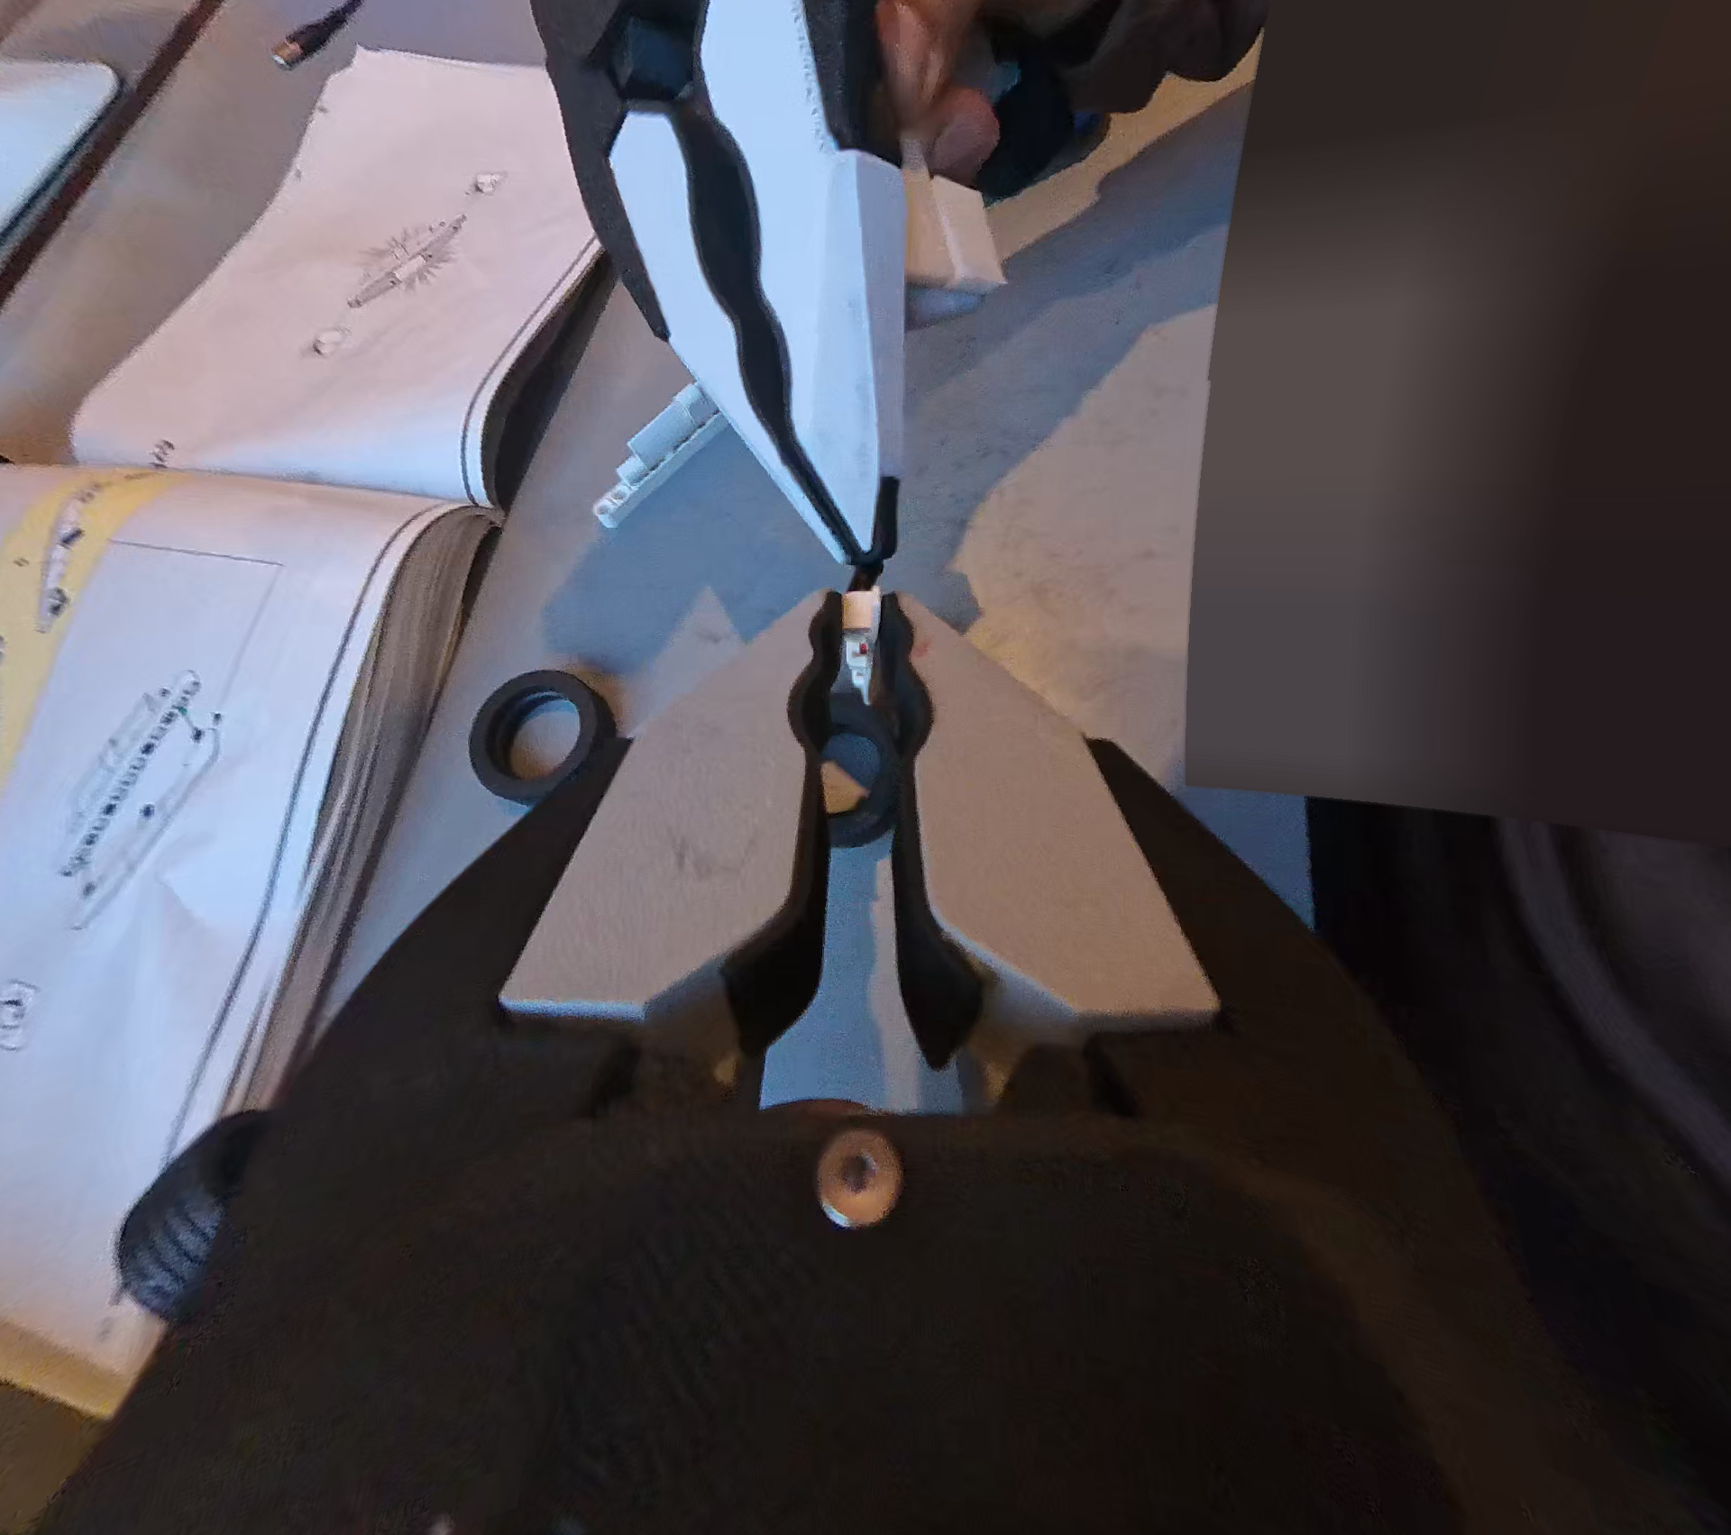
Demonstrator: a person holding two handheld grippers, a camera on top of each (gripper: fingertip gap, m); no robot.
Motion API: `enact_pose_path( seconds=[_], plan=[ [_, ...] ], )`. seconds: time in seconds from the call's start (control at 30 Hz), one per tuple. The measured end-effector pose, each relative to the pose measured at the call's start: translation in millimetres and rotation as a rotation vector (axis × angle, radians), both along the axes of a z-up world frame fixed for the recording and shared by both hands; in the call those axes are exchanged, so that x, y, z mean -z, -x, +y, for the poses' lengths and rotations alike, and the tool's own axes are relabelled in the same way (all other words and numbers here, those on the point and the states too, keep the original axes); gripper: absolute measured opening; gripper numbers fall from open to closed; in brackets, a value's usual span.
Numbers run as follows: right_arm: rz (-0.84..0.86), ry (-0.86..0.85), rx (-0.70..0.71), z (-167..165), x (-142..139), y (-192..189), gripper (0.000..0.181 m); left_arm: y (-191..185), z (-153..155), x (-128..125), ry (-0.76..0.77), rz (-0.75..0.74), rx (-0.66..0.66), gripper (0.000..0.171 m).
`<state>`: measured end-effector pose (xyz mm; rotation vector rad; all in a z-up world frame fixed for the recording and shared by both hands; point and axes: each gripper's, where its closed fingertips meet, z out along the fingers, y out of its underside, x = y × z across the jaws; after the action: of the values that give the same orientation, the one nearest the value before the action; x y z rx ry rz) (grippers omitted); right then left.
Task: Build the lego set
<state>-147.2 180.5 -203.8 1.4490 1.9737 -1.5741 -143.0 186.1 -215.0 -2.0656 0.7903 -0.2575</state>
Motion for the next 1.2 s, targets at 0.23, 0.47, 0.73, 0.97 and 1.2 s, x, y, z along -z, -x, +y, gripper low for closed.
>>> enact_pose_path(
  seconds=[0.23, 0.47, 0.73, 0.97, 1.2],
  plan=[
    [-0.063, 0.096, 0.025, 3.0, 7.9, -4.5, 0.002, -0.4, 7.4, 8.3, -0.228, 0.337, 0.025, 0.004],
    [-0.112, 0.115, 0.069, 0.8, 21.2, -10.8, 0.003, -3.5, 7.9, 19.3, -0.457, 0.647, 0.020, 0.004],
    [-0.148, 0.160, 0.109, -8.4, 45.0, -17.1, 0.001, -9.3, 1.4, 42.0, -0.501, 0.748, 0.018, 0.005],
    [-0.187, 0.162, 0.044, -13.6, 54.7, -18.7, 0.001, -10.7, -2.7, 51.0, -0.542, 0.828, 0.072, 0.006],
    [-0.170, -0.007, 0.018, -3.8, 58.2, -8.6, 0.000, -19.7, 3.0, 55.0, -0.555, 0.807, 0.092, 0.007]
  ],
)
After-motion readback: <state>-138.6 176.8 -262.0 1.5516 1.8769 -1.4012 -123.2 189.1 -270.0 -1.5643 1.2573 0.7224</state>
